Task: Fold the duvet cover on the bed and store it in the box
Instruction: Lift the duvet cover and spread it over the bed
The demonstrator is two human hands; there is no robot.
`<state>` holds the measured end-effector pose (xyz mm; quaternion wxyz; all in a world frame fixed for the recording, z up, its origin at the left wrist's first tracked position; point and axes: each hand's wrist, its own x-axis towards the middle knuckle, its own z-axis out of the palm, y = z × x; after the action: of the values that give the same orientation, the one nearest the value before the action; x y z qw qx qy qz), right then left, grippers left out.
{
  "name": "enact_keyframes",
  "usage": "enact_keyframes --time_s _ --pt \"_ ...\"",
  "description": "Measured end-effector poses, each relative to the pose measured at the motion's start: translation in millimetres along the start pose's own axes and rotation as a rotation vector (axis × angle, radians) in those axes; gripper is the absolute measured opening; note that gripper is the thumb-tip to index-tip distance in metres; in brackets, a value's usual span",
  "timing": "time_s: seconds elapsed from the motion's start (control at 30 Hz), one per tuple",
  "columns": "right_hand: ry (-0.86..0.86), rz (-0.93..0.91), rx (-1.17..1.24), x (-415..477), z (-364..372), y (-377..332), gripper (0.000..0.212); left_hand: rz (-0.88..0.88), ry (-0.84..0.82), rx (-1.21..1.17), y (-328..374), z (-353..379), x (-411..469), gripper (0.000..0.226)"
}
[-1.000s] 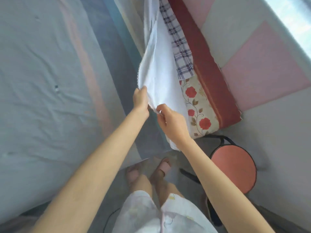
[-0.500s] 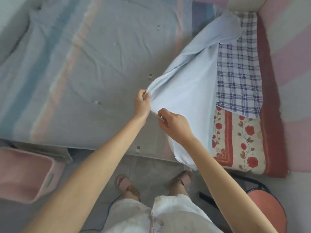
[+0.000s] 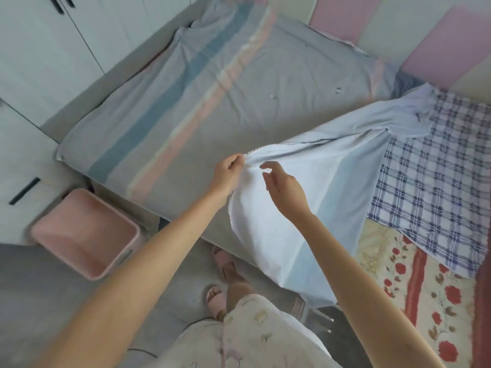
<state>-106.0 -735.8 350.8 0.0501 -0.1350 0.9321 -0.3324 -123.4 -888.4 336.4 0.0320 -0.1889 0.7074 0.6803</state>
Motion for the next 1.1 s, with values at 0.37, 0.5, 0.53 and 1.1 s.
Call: enact_keyframes --time_s 0.37,0.5,0.53,1.1 --pt "-0.135 0.271 -0.013 179.0 39.0 2.7 0.043 0.016 -0.029 0.143 36.6 -55.6 120.2 0.024" --pt "-0.227 0.279 0.096 230.5 43.0 -0.9 0.042 0.016 -0.083 0.2 49.9 -83.9 162.7 0.019" --pt "-0.249 0.264 0.062 245.8 46.9 -4.1 0.037 0.011 -0.08 0.187 52.0 -93.1 173.8 0.019" --pt "0.052 0.431 -0.004 343.8 179.3 -133.7 0.022 -0.059 -0.017 0.015 33.3 -304.1 226.0 0.015"
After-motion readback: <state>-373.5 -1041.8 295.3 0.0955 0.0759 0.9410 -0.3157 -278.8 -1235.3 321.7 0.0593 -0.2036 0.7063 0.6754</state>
